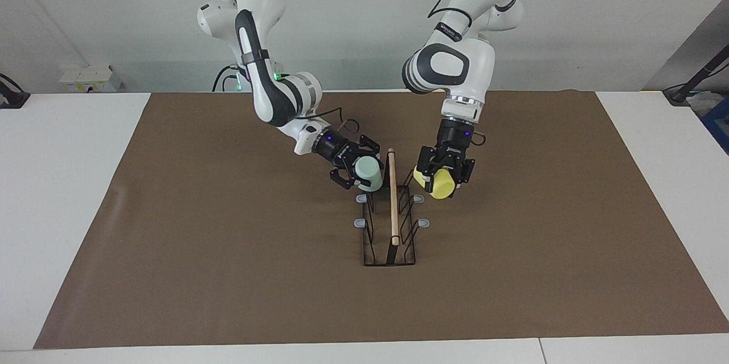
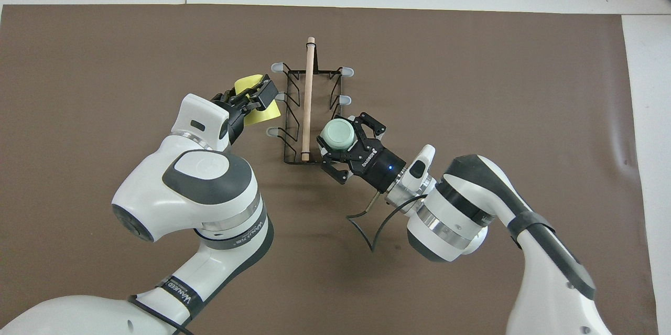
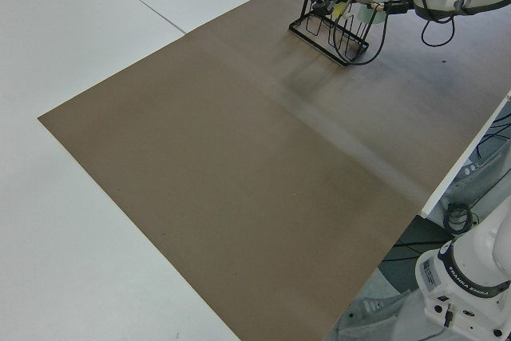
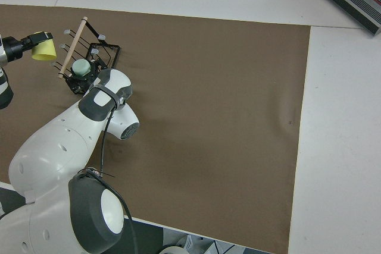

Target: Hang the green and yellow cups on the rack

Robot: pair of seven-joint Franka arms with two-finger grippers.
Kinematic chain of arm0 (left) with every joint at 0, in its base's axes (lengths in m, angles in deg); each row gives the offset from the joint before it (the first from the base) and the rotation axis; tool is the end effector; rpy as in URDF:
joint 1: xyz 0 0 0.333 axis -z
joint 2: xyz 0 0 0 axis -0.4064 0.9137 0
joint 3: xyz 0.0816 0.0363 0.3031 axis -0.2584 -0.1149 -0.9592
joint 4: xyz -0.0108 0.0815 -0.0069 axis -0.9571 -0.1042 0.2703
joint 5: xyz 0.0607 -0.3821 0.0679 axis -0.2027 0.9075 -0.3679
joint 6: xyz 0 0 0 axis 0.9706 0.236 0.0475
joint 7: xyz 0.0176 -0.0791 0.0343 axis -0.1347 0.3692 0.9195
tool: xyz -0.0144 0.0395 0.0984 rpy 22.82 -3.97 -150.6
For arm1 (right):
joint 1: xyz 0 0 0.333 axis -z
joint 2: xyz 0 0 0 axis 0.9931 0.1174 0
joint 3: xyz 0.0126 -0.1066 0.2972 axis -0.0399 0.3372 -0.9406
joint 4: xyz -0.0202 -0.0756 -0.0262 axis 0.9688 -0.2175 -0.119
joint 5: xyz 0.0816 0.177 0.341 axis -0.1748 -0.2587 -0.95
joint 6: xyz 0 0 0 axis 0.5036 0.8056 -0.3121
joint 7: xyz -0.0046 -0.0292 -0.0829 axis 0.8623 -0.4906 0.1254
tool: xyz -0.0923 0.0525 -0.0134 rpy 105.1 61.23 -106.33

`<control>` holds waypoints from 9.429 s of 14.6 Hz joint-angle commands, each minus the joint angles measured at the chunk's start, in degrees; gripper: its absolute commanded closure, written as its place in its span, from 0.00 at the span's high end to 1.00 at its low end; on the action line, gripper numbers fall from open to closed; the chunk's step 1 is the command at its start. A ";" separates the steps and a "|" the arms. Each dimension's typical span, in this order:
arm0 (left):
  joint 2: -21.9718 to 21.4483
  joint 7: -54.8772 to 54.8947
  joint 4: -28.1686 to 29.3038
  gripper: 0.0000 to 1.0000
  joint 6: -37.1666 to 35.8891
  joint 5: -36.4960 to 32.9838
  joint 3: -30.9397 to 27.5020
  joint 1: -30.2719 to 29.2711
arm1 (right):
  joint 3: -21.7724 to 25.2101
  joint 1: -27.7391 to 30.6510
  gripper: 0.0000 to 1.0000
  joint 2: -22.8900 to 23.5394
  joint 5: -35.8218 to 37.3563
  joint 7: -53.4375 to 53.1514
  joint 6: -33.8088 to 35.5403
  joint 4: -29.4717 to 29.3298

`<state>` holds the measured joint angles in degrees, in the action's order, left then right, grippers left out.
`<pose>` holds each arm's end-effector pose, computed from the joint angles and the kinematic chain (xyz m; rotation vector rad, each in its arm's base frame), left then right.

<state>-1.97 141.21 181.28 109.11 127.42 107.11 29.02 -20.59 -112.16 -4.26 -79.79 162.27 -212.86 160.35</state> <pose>0.5196 -0.2540 0.4136 2.4492 0.3057 1.0605 0.4978 0.2888 0.2794 -1.7900 -0.7129 -1.5215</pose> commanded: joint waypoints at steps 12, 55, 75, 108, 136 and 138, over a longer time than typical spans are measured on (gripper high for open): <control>-3.90 -2.20 0.97 0.00 3.00 12.89 2.89 0.15 | -0.02 -0.63 1.00 3.22 -11.09 6.32 2.84 -0.05; -3.99 3.60 -0.78 0.98 -5.79 2.27 -3.44 -5.30 | -0.02 0.69 1.00 -7.50 3.65 4.48 -31.70 3.38; -2.85 3.33 1.59 1.00 -12.02 -28.31 -3.53 -15.67 | 0.86 19.83 1.00 -7.50 72.35 4.04 -23.99 -2.16; -16.11 -60.20 -1.31 1.00 -81.17 -105.57 -9.33 -22.62 | 0.51 33.56 1.00 -14.97 138.74 -125.93 39.73 -23.76; -17.35 -65.39 -13.70 1.00 -107.04 -107.15 -34.99 2.43 | 4.90 23.54 1.00 -15.85 151.16 -149.07 39.49 -33.63; -16.74 -65.05 -14.84 1.00 -107.82 -108.47 -34.90 2.35 | 4.90 23.45 1.00 -15.85 151.07 -149.25 39.76 -33.80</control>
<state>-17.75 76.83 166.15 2.59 21.07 72.64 30.54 -15.58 -88.46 -19.76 69.87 14.35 -173.01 126.06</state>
